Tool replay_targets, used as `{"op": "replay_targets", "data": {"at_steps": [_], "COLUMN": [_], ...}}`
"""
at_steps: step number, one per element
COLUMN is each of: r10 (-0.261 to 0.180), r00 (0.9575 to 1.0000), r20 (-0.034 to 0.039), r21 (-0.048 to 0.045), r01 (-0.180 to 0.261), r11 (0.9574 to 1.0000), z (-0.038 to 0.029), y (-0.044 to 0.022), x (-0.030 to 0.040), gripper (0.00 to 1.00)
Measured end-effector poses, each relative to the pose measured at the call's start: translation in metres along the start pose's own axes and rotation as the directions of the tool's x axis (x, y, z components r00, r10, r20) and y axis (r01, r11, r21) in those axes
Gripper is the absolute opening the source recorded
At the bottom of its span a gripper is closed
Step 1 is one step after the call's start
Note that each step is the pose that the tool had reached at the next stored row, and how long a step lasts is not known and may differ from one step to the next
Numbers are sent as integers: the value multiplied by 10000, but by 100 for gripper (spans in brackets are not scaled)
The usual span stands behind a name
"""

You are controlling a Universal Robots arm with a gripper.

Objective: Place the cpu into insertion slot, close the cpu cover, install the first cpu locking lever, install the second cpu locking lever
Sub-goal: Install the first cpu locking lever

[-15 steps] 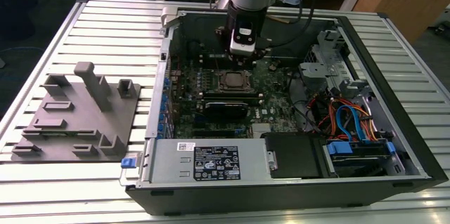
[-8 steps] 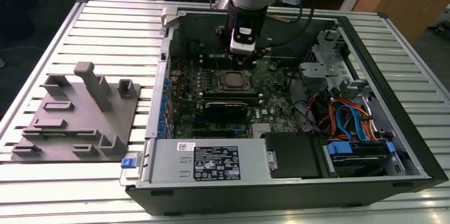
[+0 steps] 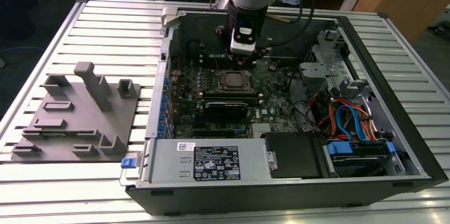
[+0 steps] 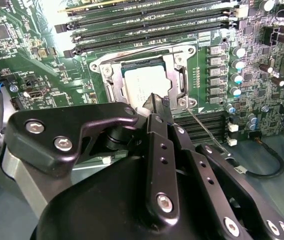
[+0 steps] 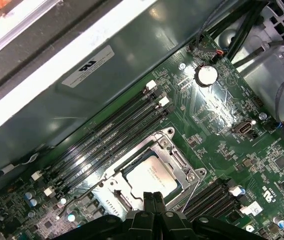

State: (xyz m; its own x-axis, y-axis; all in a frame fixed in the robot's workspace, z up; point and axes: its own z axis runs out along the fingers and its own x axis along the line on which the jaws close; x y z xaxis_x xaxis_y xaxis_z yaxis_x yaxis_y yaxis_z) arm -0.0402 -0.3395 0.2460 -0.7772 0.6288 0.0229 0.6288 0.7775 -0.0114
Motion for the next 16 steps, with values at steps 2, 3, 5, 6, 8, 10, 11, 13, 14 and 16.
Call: {"op": "replay_targets", "data": {"at_steps": [2,3,5,6,8,10,11,13,14,16], "r10": [-95,-175,-388,-577,-870,-942,-942,-945,-945,-945], "r00": [10000,9998,9992,9983,9962,9956,9955,9955,9955,9955], "r20": [2,2,4,6,9,10,10,10,10,10], "r21": [3,4,9,13,20,22,23,22,23,22], "r01": [95,175,388,577,870,942,942,945,945,945], "r11": [10000,9998,9992,9983,9962,9956,9955,9955,9955,9955], "z": [0,0,0,0,0,0,0,0,0,0], "y": [0,0,0,0,0,0,0,0,0,0], "x": [0,0,0,0,0,0,0,0,0,0], "gripper": [10,10,10,10,10,10,10,10,10,10]}}
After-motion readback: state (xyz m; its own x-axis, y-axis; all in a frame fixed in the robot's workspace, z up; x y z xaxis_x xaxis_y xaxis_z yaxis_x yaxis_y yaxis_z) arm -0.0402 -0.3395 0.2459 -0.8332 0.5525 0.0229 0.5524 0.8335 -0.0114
